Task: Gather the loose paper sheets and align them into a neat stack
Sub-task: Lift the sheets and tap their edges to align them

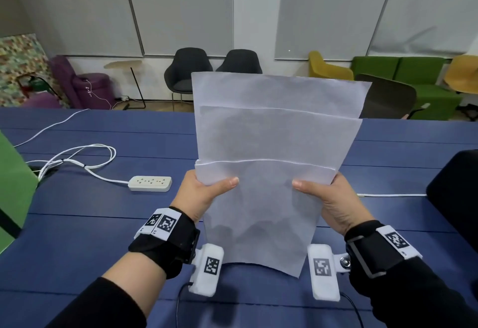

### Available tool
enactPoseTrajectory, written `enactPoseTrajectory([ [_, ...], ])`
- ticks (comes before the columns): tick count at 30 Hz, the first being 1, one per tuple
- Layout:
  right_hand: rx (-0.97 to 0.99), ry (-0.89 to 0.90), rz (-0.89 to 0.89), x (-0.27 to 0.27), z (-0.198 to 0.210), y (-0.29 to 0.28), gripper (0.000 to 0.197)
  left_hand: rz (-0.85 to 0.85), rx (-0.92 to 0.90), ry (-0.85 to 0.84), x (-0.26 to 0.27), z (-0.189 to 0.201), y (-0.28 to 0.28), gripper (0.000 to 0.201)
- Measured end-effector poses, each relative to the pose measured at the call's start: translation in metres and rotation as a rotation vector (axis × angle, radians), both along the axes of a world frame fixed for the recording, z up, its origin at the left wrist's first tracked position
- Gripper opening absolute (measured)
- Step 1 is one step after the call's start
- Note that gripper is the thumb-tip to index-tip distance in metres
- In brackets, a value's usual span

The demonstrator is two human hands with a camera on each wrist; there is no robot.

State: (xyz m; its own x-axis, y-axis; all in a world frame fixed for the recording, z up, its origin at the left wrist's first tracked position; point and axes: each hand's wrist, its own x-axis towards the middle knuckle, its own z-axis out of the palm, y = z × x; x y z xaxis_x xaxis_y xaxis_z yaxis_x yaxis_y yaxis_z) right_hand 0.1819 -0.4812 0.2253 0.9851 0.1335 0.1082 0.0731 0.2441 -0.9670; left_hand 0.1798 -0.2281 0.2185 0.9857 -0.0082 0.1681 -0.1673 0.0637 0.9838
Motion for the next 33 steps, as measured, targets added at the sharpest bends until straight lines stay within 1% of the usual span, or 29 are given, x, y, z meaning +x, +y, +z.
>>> enactPoseTrajectory([
  [2,-0.013,-0.017,0.000,-0.002,0.002,-0.002,0.057,-0.008,-0.051,0.019,-0.002,0.001,0.004,0.037],
  [4,-0.025,-0.017,-0.030,-0.005,0.000,-0.003,0.056,-0.008,-0.076,0.016,-0.006,0.001,0.004,0.043],
  [5,-0.020,-0.014,-0.054,-0.008,0.000,-0.001,0.054,0.005,-0.084,0.009,-0.008,0.001,0.003,0.046],
  [7,0.003,-0.027,-0.096,-0.012,-0.002,0.002,0.059,0.057,-0.102,0.014,-0.010,0.003,0.001,0.052],
  [8,0.021,-0.032,-0.118,-0.014,-0.001,0.005,0.060,0.086,-0.117,0.016,-0.009,0.005,0.000,0.059],
  [9,0.047,-0.028,-0.137,-0.016,0.000,0.008,0.057,0.098,-0.136,0.017,-0.009,0.008,-0.001,0.067],
  [10,0.085,-0.013,-0.158,-0.017,0.003,0.010,0.049,0.098,-0.156,0.017,-0.009,0.012,-0.002,0.068],
  [11,0.120,0.002,-0.179,-0.019,0.006,0.012,0.041,0.101,-0.171,0.016,-0.010,0.016,-0.003,0.066],
  [13,0.137,0.025,-0.222,-0.020,0.011,0.014,0.026,0.121,-0.184,0.011,-0.011,0.020,-0.006,0.056],
  [15,0.104,0.041,-0.246,-0.020,0.014,0.015,0.018,0.144,-0.182,0.015,-0.011,0.020,-0.007,0.047],
  [18,0.087,0.072,-0.281,-0.021,0.015,0.016,0.017,0.159,-0.189,0.034,-0.009,0.017,-0.008,0.053],
  [20,0.091,0.085,-0.293,-0.021,0.015,0.016,0.020,0.173,-0.210,0.061,-0.009,0.017,-0.008,0.051],
  [21,0.097,0.090,-0.301,-0.022,0.016,0.016,0.022,0.170,-0.222,0.072,-0.010,0.018,-0.008,0.047],
  [24,0.142,0.121,-0.319,-0.022,0.018,0.015,0.030,0.153,-0.230,0.078,-0.014,0.022,-0.010,0.022],
  [25,0.151,0.133,-0.322,-0.022,0.019,0.015,0.031,0.143,-0.234,0.073,-0.014,0.023,-0.009,0.022],
  [27,0.180,0.142,-0.321,-0.021,0.017,0.014,0.031,0.128,-0.254,0.052,-0.016,0.023,-0.008,0.039],
  [28,0.189,0.140,-0.317,-0.021,0.017,0.014,0.031,0.131,-0.260,0.053,-0.017,0.023,-0.009,0.044],
  [29,0.192,0.137,-0.315,-0.021,0.017,0.016,0.030,0.140,-0.261,0.054,-0.017,0.022,-0.010,0.042],
  [31,0.194,0.140,-0.313,-0.021,0.017,0.018,0.029,0.192,-0.242,0.060,-0.018,0.023,-0.014,0.021],
  [33,0.187,0.135,-0.344,-0.021,0.016,0.020,0.029,0.241,-0.222,0.061,-0.016,0.022,-0.016,0.023],
])
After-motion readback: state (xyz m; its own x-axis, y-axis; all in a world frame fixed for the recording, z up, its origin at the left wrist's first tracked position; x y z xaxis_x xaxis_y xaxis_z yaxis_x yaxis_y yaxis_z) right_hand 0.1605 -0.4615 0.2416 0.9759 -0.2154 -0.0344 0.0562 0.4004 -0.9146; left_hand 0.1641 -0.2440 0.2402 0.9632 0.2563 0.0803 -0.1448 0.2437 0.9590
